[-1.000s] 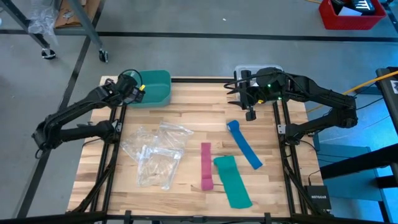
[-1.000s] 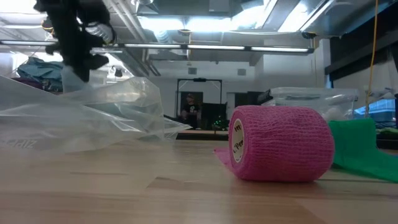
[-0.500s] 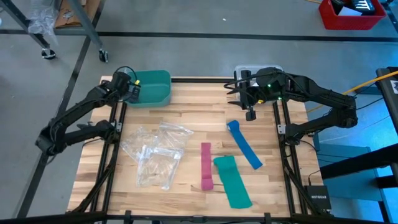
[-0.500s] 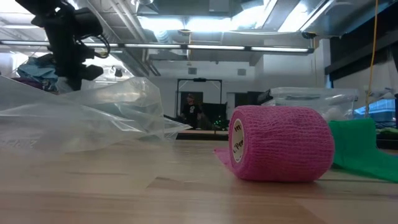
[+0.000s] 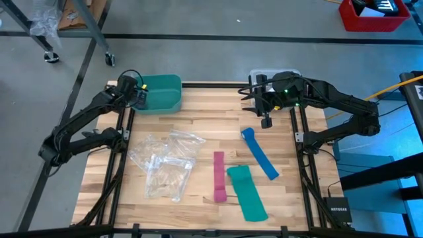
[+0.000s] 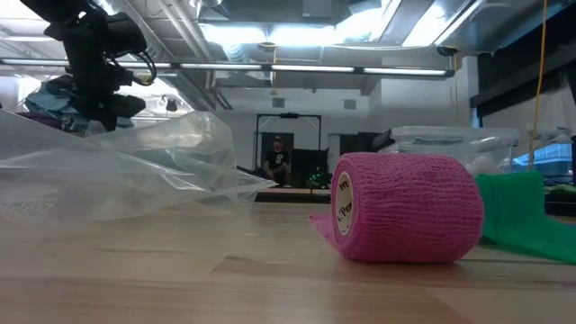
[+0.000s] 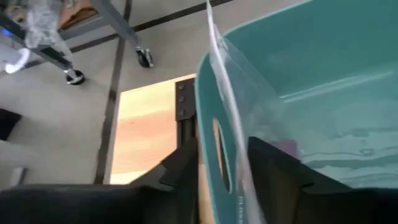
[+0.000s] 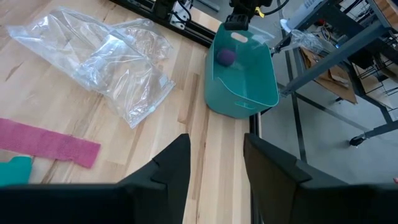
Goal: Roll bandage
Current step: Put the packed bandage into the green bin, then return to Home Position
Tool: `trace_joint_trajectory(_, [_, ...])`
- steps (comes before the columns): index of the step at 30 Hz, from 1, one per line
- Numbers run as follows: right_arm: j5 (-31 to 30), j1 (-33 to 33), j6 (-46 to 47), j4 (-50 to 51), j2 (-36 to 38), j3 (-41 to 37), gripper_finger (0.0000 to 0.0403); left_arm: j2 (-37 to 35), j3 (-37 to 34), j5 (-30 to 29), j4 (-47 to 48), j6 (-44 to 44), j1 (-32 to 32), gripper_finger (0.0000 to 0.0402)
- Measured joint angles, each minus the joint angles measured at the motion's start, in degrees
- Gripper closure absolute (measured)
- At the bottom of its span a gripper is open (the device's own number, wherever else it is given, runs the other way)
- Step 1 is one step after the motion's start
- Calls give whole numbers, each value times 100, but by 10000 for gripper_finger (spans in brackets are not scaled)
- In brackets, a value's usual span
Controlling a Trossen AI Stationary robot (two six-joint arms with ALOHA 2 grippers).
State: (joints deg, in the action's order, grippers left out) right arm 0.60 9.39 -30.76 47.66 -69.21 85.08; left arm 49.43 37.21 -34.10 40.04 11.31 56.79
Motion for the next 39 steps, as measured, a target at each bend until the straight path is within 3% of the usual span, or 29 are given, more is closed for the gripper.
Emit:
trace_joint_trajectory(6, [-16,0,-1,-41,0,0,251,-114,25,-58,26,-236,-14,224])
trace_joint_trajectory(13, [-226,0,-14,-671,43,0,251,-693,745,261,92,-374,-300,220])
trace_joint_trajectory(18, [-737,0,-298,-949,230,2,251,-1339,1388,1081,133,-325,-423,220])
trace_joint_trajectory(23, [-1325,2,-179,-596,495,2,251,-2187,1641,1928,503,-41,-437,219])
trace_joint_trajectory(29, [-1254,2,-63,-461,910,-213,251,-3410,1625,3412,1664,-13,-437,219])
trace_joint_trajectory(35, [-1093,2,227,-1099,1566,-1375,251,-4885,1141,4775,1739,172,-437,219])
trace_joint_trajectory(39, [-902,-7,278,-2449,2003,-2705,251,-4855,938,5340,2130,328,-417,219])
